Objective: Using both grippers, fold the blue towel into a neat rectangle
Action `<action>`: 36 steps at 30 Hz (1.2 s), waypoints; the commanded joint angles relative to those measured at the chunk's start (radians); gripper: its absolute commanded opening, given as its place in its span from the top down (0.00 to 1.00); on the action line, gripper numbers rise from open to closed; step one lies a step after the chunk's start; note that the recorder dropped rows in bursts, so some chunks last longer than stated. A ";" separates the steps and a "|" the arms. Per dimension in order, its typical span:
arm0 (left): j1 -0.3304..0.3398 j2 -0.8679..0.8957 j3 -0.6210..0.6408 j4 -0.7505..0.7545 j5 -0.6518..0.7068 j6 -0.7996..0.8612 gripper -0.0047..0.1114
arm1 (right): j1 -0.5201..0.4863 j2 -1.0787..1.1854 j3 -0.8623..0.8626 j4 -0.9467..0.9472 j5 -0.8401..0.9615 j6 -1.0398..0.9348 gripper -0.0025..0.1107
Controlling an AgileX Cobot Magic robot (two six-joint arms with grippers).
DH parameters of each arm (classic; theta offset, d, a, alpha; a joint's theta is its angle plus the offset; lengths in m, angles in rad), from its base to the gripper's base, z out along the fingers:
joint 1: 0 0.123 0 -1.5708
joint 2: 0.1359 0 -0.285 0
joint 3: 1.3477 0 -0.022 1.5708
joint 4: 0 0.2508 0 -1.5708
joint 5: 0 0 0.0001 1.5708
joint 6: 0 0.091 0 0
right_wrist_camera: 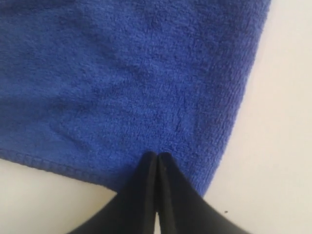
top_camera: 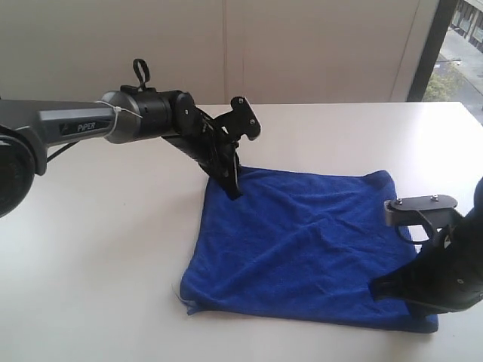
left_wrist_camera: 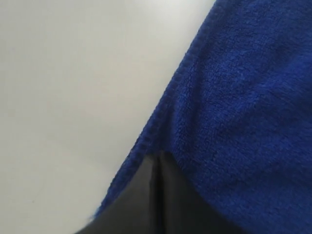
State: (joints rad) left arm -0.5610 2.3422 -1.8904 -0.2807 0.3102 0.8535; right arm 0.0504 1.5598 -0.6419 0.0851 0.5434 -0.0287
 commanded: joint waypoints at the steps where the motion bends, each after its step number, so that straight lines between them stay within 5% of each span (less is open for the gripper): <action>1: 0.001 0.007 0.005 0.008 -0.002 -0.004 0.96 | 0.001 0.002 0.005 0.000 0.031 -0.015 0.98; 36: 0.001 0.007 0.005 0.090 0.021 0.011 0.96 | 0.020 -0.117 0.032 -0.068 -0.077 0.053 0.98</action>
State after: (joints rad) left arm -0.5610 2.3535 -1.8904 -0.1903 0.3097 0.8699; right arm 0.0693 1.4264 -0.6067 0.0224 0.4926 0.0255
